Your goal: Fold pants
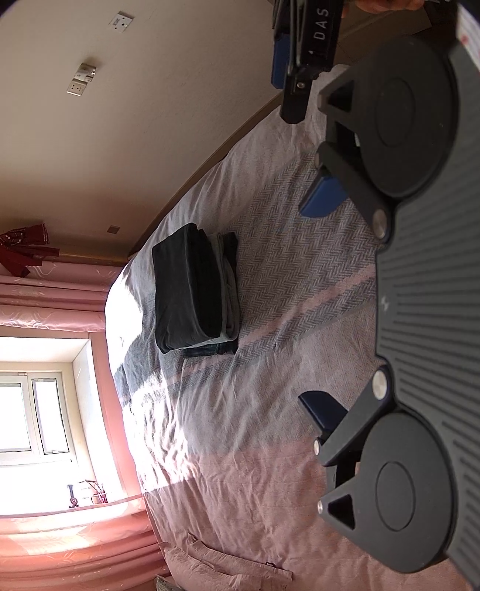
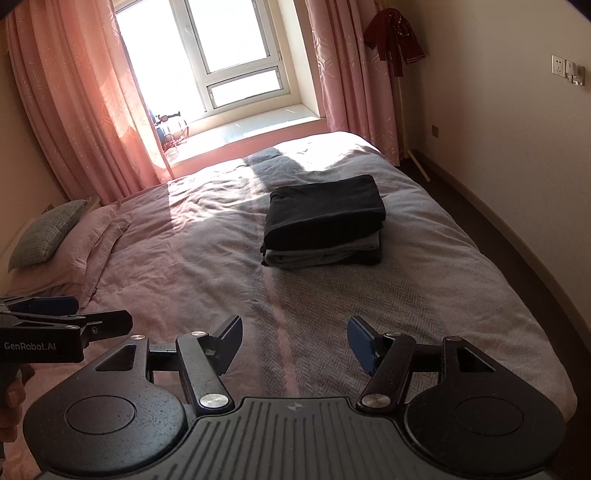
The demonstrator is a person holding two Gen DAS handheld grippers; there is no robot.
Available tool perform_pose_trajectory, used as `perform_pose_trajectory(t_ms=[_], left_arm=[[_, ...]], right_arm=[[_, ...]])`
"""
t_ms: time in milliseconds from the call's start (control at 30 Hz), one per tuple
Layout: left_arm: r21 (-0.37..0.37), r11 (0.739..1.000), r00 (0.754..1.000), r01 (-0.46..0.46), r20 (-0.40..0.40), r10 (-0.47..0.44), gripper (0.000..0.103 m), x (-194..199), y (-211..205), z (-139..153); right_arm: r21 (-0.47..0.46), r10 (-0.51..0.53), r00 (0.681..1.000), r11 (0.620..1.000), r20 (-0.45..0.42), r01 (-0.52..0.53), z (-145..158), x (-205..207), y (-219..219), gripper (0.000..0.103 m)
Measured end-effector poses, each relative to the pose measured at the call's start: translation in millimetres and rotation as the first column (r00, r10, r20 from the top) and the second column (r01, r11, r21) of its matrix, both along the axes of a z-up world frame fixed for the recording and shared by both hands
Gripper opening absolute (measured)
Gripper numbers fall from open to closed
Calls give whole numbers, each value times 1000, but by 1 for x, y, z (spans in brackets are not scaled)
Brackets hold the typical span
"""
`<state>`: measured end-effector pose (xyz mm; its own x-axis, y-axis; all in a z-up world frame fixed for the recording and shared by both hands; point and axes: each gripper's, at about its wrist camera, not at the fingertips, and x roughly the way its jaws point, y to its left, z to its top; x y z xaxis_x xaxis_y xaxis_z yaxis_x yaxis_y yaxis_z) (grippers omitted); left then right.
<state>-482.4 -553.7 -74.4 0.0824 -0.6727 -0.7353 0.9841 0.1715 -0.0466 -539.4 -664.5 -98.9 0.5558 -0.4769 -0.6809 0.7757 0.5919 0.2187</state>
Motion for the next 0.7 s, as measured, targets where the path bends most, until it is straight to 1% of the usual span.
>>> perform_pose_trajectory(t_ms=[267, 700], left_arm=[[15, 1000, 1000, 4, -11, -4, 99, 0, 11, -5], [27, 1000, 1000, -5, -18, 6, 99, 7, 3, -14]], right_arm=[[6, 26, 999, 1000, -24, -25, -7, 5, 18, 60], [5, 40, 999, 999, -28, -40, -8, 13, 13, 60]])
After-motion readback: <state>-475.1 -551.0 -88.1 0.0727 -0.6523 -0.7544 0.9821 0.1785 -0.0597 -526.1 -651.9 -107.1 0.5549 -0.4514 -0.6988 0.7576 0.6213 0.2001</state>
